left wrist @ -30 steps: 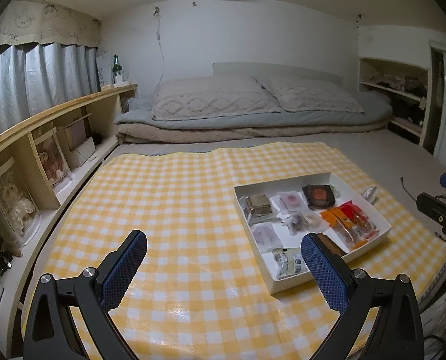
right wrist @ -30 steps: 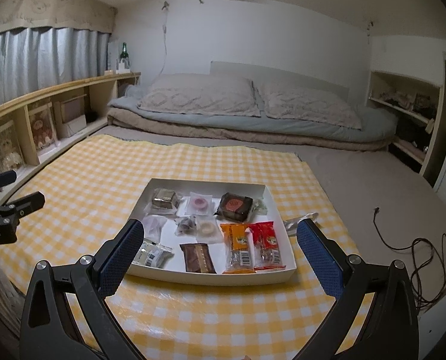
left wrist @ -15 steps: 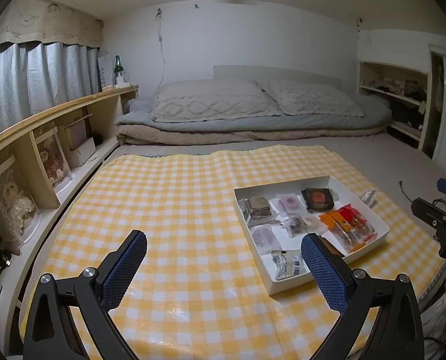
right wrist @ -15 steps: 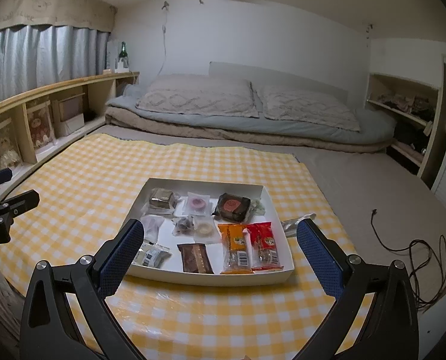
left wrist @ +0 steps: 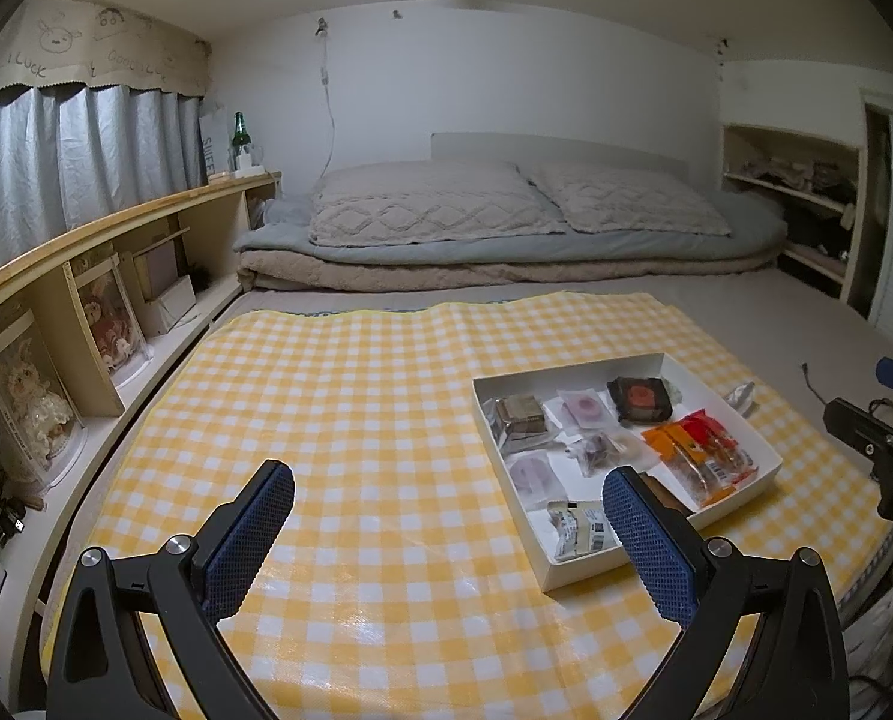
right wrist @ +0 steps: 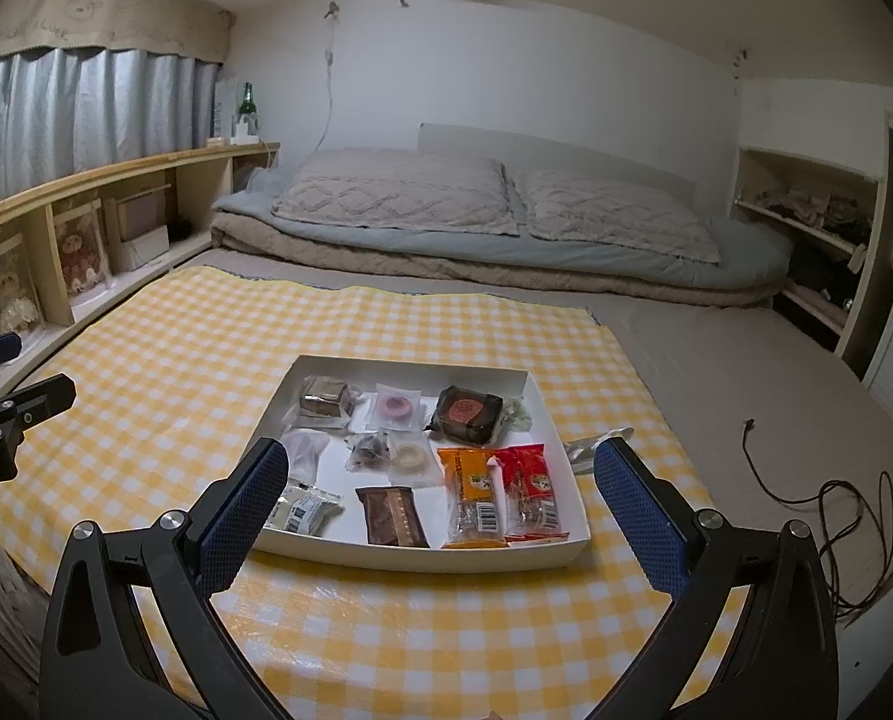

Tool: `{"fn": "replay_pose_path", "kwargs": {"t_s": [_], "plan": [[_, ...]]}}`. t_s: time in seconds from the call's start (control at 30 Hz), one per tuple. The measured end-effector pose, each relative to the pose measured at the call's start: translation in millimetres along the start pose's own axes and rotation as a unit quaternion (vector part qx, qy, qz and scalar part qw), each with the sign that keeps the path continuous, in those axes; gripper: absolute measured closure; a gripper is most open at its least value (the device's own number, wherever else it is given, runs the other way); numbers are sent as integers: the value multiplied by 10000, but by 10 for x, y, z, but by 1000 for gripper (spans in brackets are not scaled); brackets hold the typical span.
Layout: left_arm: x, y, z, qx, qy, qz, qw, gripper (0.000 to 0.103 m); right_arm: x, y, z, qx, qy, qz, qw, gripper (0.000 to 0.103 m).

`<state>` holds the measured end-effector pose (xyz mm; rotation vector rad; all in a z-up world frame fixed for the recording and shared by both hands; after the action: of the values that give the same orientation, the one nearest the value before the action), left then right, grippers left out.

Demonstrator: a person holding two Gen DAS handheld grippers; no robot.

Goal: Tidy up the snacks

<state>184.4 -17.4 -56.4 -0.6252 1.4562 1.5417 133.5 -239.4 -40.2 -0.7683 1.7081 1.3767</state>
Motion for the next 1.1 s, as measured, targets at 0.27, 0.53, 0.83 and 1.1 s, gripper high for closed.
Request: {"fn": "replay_pose_path", "kwargs": {"t_s": [0.27, 0.53, 0.83, 1.1], "plan": [[-2, 2, -8, -11, -2, -5, 10000, 0, 2, -2, 2, -18, -15, 15, 10000, 0], [-7, 16, -35, -37, -14, -5, 10000, 0, 15, -11, -2, -21, -3, 12, 10000, 0], [-1, 15, -61, -64, -29, -14, 10000, 0, 14, -12, -4, -19, 1, 16, 10000, 0], [4, 23, -104, -115, -42, -2, 9999, 0, 10, -19, -8, -26, 4, 19, 10000, 0]]}}
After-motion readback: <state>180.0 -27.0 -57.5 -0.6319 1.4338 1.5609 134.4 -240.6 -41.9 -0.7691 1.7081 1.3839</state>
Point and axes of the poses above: each gripper's, at about its wrist camera, not at the fingertips, and y roughly against the way its jaws point, z to its left, x to its underside, the point moved 6 cm from there along -y, roughly the way its jaws point, and after that the axes turned 8 degrees about -y, right-handed, at the moved point
